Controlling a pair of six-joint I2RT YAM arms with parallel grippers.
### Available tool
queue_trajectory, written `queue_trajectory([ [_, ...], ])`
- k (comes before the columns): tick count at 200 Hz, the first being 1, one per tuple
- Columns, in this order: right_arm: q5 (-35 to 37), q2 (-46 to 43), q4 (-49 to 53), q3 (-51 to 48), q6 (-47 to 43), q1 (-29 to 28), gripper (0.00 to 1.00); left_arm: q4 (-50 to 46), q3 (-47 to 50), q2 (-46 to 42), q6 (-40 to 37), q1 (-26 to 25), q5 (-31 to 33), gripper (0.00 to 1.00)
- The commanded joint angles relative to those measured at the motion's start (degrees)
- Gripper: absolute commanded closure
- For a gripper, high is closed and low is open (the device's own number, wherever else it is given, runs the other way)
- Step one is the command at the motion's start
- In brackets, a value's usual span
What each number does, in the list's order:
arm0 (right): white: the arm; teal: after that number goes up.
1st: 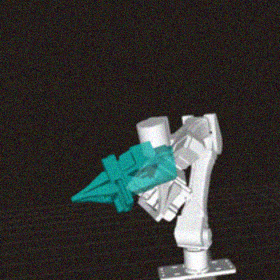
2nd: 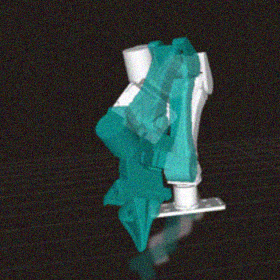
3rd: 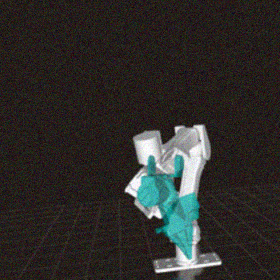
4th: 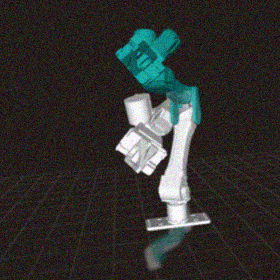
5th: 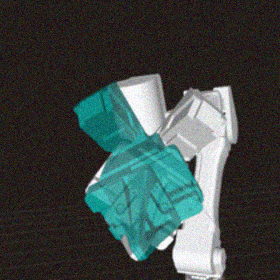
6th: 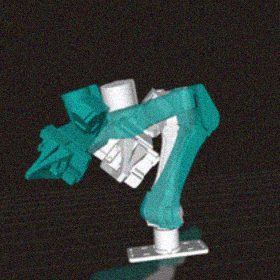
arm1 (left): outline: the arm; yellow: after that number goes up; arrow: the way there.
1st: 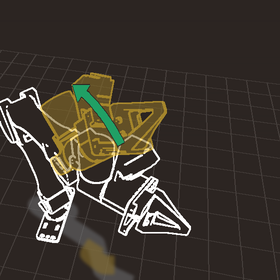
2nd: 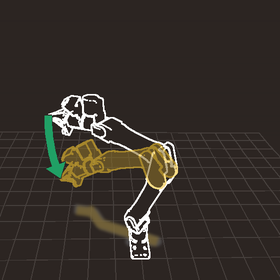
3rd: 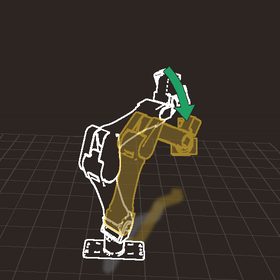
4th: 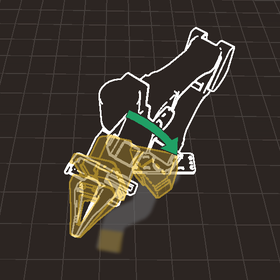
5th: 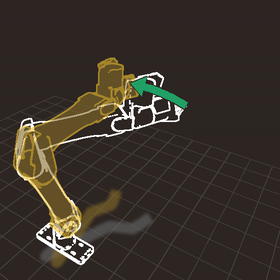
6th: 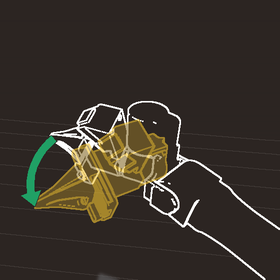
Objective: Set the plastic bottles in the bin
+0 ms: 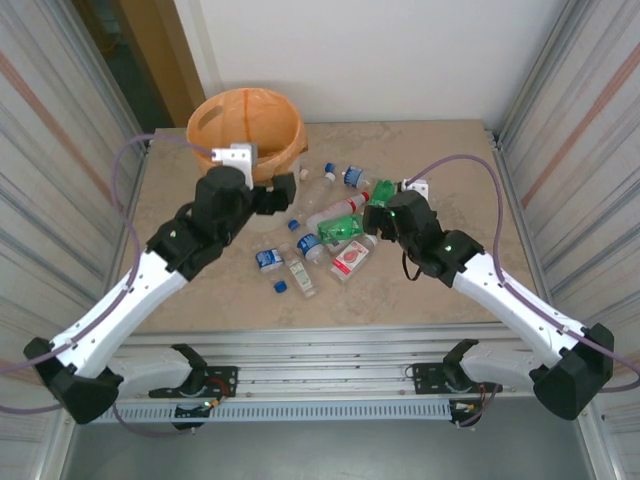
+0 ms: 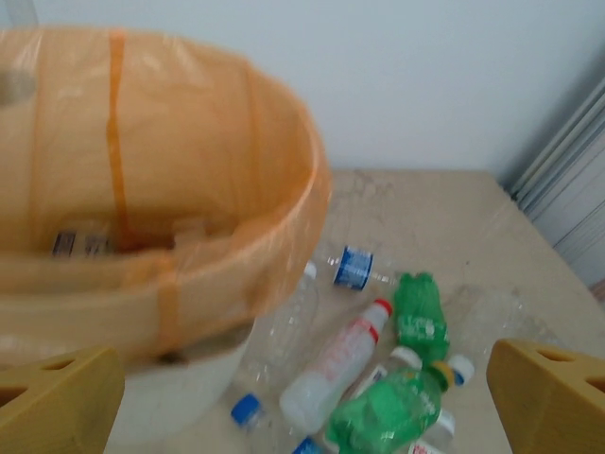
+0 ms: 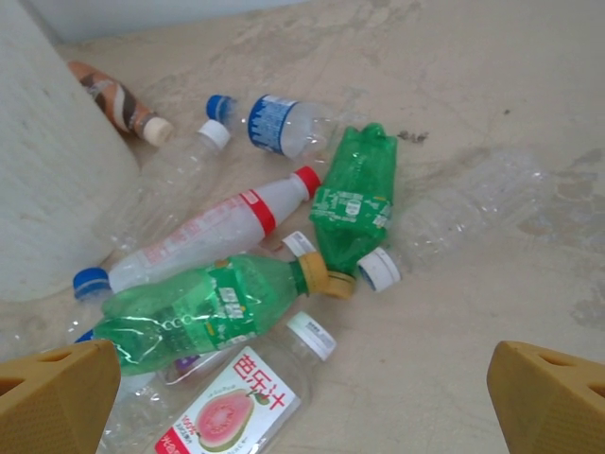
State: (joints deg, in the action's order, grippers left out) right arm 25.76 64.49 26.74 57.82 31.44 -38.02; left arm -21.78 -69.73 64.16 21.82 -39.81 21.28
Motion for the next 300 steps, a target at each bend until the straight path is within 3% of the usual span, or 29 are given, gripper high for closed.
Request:
queue_trajectory([
  [1,1.7,-1.7,2.5,-0.3,2.1,1.2,0.02,-2.5,6.3,-4.5,7.0,-0.4,4.5,0.01],
  [29,1.7,-2.3,4.1,0.1,2.4,2.2,0.02,-7.2,13.9,-7.5,11.6,0.7,5.0,0.04],
  [65,2.0,-2.8,5.9,-0.2,3.6,3.2,0.02,-7.0,24.0,-8.4,17.0,7.3,-5.3,0.11],
  [101,1.8,-2.4,6.5,-0.1,4.5,3.8,0.02,-2.1,29.6,-5.9,18.8,10.9,-11.6,0.13],
  [202,1.4,-1.0,6.5,-0.1,4.8,4.2,0.02,8.6,28.6,14.0,20.4,12.2,-16.5,0.12],
  [300,-0.5,0.3,5.7,-0.4,4.8,4.4,0.02,10.5,28.3,19.8,20.3,14.9,-17.9,0.12],
])
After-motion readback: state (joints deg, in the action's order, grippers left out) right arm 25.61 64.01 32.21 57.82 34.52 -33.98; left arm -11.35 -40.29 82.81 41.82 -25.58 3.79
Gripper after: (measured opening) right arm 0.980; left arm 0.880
